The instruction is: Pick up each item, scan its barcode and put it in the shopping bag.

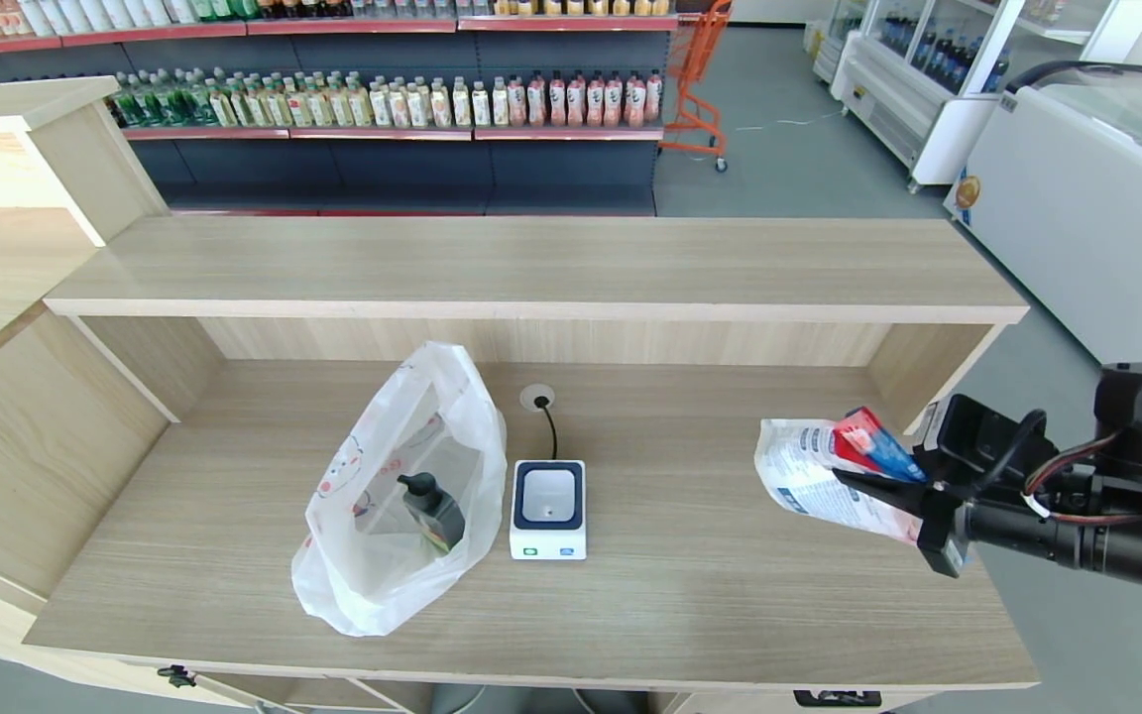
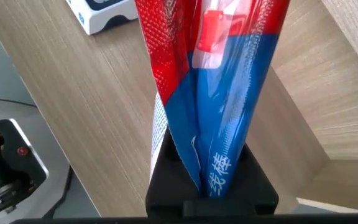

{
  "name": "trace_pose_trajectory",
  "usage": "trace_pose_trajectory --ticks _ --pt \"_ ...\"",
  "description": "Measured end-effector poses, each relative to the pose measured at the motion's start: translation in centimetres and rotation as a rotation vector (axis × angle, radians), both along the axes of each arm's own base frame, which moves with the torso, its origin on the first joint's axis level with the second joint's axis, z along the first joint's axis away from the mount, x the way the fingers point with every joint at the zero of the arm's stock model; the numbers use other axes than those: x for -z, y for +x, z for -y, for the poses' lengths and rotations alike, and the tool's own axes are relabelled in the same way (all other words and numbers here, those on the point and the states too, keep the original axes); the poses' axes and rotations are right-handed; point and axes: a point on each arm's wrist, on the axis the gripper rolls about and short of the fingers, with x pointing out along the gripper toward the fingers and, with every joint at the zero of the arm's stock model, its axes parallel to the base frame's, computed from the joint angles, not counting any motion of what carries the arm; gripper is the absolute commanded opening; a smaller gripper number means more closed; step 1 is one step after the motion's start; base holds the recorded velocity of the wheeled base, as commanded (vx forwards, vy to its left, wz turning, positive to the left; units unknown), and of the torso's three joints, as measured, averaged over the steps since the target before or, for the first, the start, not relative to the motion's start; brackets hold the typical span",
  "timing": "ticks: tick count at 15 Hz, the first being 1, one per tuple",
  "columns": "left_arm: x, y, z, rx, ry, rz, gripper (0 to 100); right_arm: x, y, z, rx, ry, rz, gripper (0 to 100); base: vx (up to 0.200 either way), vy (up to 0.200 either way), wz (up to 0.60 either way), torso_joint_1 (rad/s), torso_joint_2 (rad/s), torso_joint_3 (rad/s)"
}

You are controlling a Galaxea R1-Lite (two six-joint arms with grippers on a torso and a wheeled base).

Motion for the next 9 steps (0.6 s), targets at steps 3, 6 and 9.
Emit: trace_pose_trajectory --ticks 3,6,9 --pt "0.0 0.0 0.0 0.0 -0.001 0.0 100 0.19 0.12 -0.12 -0.039 0.018 -0.014 0 0.0 0.2 0.0 -0.001 0.01 -0.001" --pt "0.0 0.0 0.0 0.0 0.0 0.0 100 0.21 0.18 -0.18 -0.052 0.061 -0.045 0 0.0 0.2 0.0 0.004 0.0 0.004" --pt "0.0 0.0 0.0 0.001 0.0 0.0 100 0.06 0.42 -0.21 -0.052 0.087 -0.057 0 0.0 0.2 0.0 0.01 0.01 -0.001"
